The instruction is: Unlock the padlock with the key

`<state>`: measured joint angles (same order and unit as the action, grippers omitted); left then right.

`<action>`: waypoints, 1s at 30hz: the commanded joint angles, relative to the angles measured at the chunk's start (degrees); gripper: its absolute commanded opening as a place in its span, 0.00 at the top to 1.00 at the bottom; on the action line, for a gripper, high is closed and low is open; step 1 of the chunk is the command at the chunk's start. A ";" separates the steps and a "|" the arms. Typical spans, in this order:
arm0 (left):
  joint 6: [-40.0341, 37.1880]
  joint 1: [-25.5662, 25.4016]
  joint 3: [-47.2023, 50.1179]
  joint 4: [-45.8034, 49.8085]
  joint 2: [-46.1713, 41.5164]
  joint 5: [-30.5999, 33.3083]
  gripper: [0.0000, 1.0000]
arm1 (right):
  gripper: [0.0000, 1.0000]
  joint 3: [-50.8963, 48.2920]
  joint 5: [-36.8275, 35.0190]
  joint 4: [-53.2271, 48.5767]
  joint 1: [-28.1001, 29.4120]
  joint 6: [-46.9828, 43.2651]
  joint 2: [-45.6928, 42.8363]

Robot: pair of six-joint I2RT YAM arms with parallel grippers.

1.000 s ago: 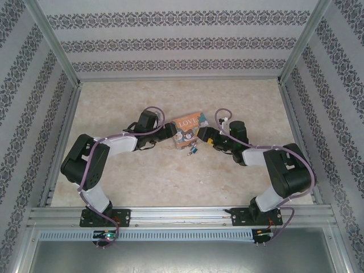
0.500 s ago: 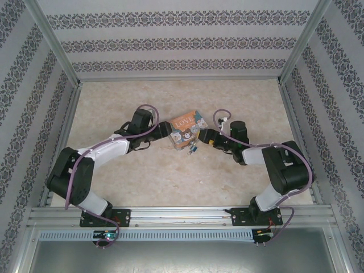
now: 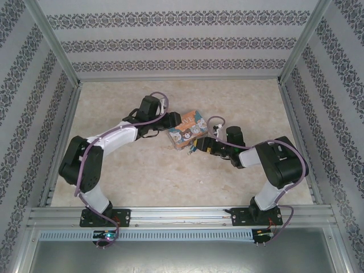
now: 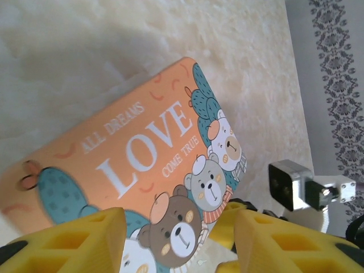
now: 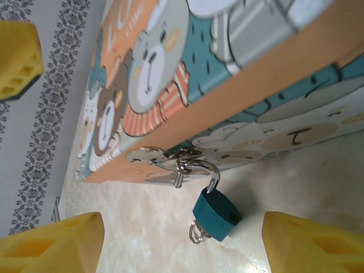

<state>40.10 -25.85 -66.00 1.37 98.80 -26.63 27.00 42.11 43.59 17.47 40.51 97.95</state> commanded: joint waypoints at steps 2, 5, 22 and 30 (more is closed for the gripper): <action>-2.08 -1.41 -5.59 4.60 4.18 -4.56 0.49 | 0.29 1.90 0.87 4.73 0.95 0.19 2.16; -3.77 -1.84 -8.66 7.92 7.29 -4.74 0.49 | 0.32 2.99 1.31 4.84 1.74 -0.29 3.69; -4.94 -1.93 -9.44 10.04 13.88 -3.43 0.51 | 0.43 5.12 2.97 7.72 2.86 -0.08 8.96; -4.94 -1.97 -9.24 9.88 14.21 -3.51 0.51 | 0.52 5.96 4.29 9.71 2.65 0.19 9.78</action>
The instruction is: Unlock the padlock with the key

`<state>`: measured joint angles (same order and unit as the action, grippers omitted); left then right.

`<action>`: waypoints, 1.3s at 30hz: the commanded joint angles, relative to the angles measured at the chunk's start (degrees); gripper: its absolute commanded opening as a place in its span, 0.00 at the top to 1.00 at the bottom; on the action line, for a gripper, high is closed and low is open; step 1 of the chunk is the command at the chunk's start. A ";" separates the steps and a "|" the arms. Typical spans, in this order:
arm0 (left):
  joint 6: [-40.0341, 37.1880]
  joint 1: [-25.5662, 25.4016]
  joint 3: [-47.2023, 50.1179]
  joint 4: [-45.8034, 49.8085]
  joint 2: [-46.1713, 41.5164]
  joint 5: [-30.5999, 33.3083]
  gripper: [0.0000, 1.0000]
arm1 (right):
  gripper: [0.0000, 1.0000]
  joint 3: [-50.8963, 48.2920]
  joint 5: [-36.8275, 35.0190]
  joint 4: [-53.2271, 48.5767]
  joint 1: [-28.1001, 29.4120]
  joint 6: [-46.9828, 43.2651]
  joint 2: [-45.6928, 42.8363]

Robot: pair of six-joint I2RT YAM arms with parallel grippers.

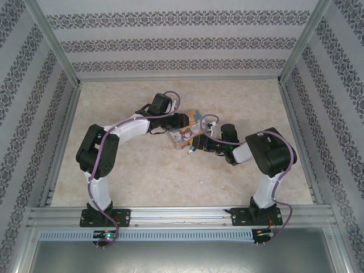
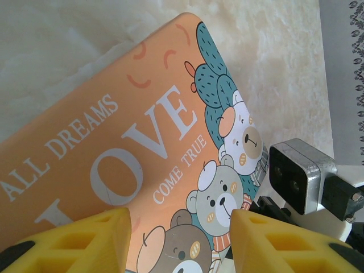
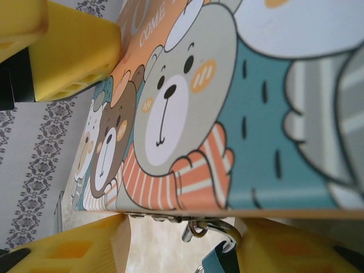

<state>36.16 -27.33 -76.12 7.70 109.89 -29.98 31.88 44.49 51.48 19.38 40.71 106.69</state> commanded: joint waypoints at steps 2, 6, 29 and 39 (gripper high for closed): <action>-1.03 -0.46 0.88 3.59 3.14 -0.32 0.51 | 0.54 0.92 2.39 2.04 0.66 -0.02 1.06; -1.02 -0.44 0.83 3.55 3.32 -0.37 0.51 | 0.59 0.25 2.62 2.22 0.66 -0.27 0.58; -1.01 -0.44 0.53 4.13 3.23 -0.17 0.51 | 0.84 -0.96 3.19 1.34 0.58 -0.90 -0.71; -1.32 -0.45 0.79 4.60 2.88 0.04 0.51 | 0.95 -1.55 2.35 2.56 0.66 0.28 -1.40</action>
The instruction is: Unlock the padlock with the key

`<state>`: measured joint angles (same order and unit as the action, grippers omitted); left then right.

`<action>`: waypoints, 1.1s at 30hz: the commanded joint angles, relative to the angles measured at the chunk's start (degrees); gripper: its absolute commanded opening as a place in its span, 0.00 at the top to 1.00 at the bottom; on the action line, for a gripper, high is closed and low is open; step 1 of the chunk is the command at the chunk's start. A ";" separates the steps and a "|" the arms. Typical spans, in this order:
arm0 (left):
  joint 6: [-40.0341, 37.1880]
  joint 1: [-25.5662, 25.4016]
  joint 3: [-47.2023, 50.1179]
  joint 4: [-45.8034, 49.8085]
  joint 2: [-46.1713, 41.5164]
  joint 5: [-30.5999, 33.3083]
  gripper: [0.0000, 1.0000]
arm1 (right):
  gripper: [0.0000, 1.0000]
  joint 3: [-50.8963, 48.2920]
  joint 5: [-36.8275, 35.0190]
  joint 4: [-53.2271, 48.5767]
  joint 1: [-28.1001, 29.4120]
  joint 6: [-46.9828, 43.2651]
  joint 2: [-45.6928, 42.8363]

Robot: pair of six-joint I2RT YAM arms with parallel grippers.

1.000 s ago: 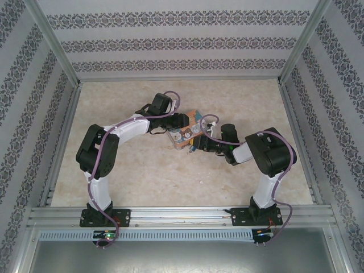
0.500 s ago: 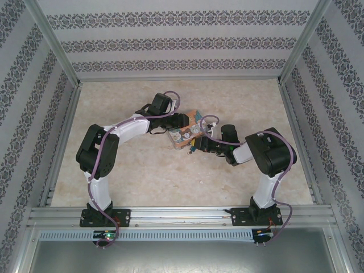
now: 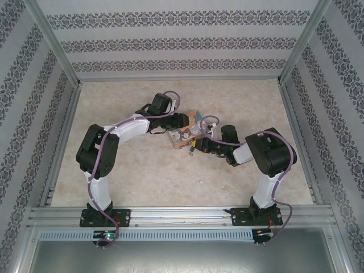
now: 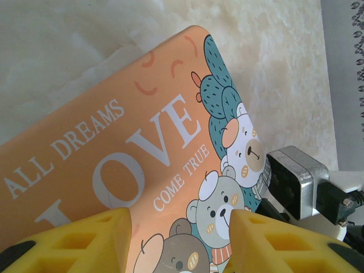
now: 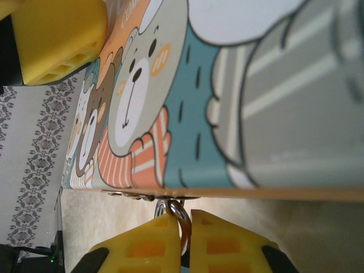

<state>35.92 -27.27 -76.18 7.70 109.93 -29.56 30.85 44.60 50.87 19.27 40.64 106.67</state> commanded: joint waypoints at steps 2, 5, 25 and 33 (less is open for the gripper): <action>-1.08 -0.51 1.16 4.69 2.53 -0.35 0.51 | 0.96 -0.83 1.73 3.98 0.77 1.18 -1.47; -1.01 -0.51 2.06 4.44 1.95 -0.43 0.52 | 1.00 -1.48 0.51 5.58 0.77 3.16 -1.73; 2.00 -1.40 9.53 -0.06 -2.11 -0.56 0.52 | 1.00 -7.84 -12.97 27.86 0.77 28.59 5.18; 2.92 -1.39 9.74 -0.88 -3.39 -1.07 0.52 | 1.00 -8.18 -15.57 28.41 0.77 31.45 6.08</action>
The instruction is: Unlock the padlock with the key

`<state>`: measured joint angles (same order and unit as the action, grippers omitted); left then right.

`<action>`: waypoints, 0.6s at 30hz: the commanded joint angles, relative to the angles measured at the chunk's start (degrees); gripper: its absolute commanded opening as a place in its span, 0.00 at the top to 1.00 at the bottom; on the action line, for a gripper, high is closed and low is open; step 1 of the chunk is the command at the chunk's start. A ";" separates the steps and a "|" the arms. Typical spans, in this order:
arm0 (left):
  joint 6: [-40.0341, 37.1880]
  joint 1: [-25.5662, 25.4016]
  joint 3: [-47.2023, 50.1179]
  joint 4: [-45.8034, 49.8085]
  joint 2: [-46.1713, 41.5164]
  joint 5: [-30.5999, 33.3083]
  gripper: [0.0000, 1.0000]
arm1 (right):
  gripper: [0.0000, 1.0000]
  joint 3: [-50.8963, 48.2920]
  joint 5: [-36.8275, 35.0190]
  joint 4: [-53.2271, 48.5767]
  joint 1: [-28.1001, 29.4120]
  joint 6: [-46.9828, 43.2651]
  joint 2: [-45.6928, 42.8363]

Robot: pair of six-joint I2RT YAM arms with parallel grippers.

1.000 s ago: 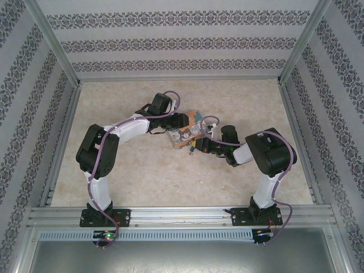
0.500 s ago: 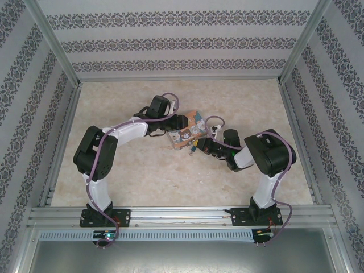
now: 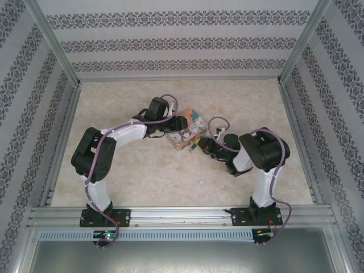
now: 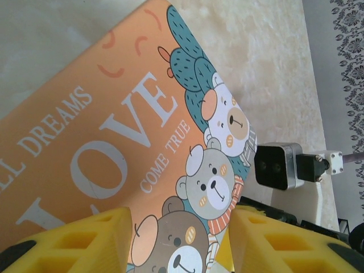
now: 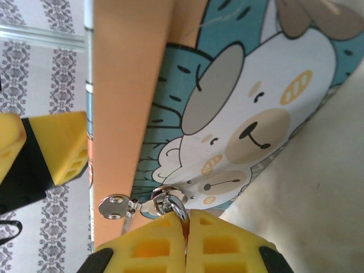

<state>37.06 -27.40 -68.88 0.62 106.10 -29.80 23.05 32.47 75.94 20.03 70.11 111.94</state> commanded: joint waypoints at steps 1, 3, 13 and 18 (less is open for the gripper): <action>1.82 -1.25 2.44 6.10 0.35 -0.86 0.52 | 1.00 -0.29 -3.59 3.34 0.01 2.28 0.82; 2.24 -1.26 2.71 5.50 0.37 -0.96 0.52 | 1.00 -0.23 -4.14 3.40 0.05 2.94 0.76; 3.93 -1.25 3.55 2.78 -0.15 -1.71 0.50 | 1.00 -0.70 -6.54 3.34 -0.55 4.36 0.13; 4.00 -1.09 2.83 2.26 -1.88 -1.67 0.47 | 1.00 -2.59 -6.89 3.33 -2.56 3.09 -1.56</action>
<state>39.68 -27.42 -67.46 -0.93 105.03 -30.04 21.87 27.05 76.62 18.74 73.78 111.85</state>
